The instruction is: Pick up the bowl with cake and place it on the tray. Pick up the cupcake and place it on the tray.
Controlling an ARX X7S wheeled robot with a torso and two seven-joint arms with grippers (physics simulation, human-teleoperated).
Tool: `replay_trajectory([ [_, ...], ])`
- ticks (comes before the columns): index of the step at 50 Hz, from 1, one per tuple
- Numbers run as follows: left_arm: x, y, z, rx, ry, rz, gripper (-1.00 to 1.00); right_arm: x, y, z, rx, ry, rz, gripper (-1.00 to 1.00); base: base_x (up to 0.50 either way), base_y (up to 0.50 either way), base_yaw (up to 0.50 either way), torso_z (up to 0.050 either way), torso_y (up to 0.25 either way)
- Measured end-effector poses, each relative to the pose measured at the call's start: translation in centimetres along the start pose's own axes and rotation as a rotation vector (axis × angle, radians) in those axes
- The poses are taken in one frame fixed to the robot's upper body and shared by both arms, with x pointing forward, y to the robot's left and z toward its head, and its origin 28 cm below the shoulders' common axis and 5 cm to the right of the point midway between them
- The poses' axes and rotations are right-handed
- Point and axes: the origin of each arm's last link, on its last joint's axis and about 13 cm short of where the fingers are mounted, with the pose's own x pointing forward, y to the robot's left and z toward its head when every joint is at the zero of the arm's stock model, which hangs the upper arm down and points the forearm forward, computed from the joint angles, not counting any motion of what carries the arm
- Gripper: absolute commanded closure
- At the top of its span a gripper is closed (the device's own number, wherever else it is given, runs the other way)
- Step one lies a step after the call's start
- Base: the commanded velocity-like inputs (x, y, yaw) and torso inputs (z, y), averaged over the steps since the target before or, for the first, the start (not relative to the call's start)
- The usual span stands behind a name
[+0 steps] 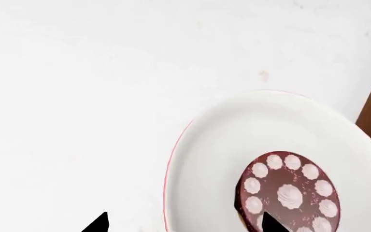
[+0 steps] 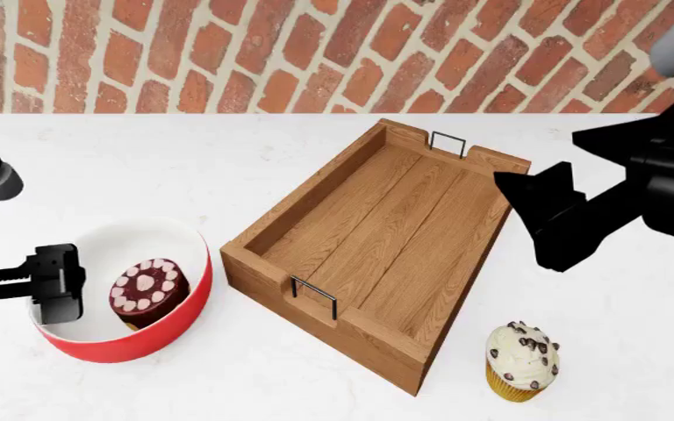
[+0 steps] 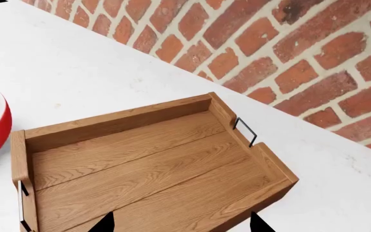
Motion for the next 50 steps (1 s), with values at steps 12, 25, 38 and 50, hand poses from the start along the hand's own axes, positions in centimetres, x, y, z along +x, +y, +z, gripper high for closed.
replay_trajectory([
  [12, 1.9, -0.1, -0.6, -0.002, 0.021, -0.014, -1.0, 0.1, -0.1, -0.4, 0.006, 0.006, -0.002, -1.0, 0.0, 0.0, 0.0, 0.0, 0.0],
  [25, 2.9, 0.0, -1.2, -0.01, 0.032, -0.017, -1.0, 0.2, -0.1, -0.6, 0.011, 0.011, -0.002, -1.0, 0.0, 0.0, 0.0, 0.0, 0.0],
  [38, 3.9, 0.2, -1.7, -0.025, 0.04, -0.012, -1.0, 0.2, -0.2, -0.8, 0.018, 0.013, -0.003, -1.0, 0.0, 0.0, 0.0, 0.0, 0.0],
  [50, 4.5, 0.7, -2.3, -0.048, 0.035, -0.008, -1.0, 0.2, -0.2, -0.9, 0.022, 0.015, -0.002, -1.0, 0.0, 0.0, 0.0, 0.0, 0.0],
])
